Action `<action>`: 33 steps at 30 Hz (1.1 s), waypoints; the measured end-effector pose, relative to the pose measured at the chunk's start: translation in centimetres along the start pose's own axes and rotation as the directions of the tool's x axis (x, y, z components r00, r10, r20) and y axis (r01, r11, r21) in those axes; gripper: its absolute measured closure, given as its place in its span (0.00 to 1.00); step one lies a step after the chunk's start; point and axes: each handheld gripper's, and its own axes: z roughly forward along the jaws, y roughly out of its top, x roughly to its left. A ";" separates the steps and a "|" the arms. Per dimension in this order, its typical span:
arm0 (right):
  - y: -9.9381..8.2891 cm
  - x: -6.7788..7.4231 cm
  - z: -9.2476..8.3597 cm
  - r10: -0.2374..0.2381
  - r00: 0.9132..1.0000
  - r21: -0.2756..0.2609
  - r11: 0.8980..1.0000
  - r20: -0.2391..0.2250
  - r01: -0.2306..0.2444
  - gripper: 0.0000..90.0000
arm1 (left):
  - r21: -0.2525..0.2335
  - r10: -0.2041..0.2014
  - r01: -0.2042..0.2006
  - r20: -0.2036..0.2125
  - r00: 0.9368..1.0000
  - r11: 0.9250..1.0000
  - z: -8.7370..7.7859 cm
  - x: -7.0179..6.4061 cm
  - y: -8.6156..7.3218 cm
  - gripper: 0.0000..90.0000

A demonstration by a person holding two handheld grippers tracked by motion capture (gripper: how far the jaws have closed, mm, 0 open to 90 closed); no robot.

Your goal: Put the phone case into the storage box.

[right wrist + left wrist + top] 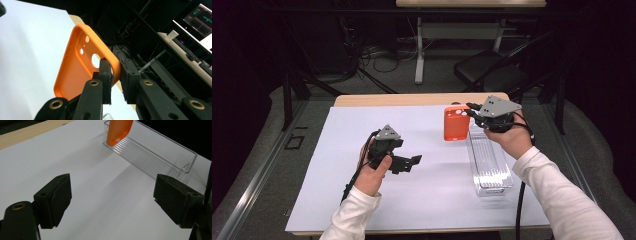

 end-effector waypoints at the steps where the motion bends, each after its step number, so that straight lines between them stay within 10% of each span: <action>1: -0.1 -0.2 0.1 0.004 1.000 0.003 1.000 0.003 -0.004 0.89 | 0.001 0.000 0.000 0.002 1.000 1.000 0.0 0.0 0.0 0.17; 33: -0.5 -4.2 2.4 -0.037 0.998 0.084 0.996 0.051 0.033 0.89 | 0.008 -0.016 0.016 0.013 1.000 1.000 0.1 0.3 -0.2 0.17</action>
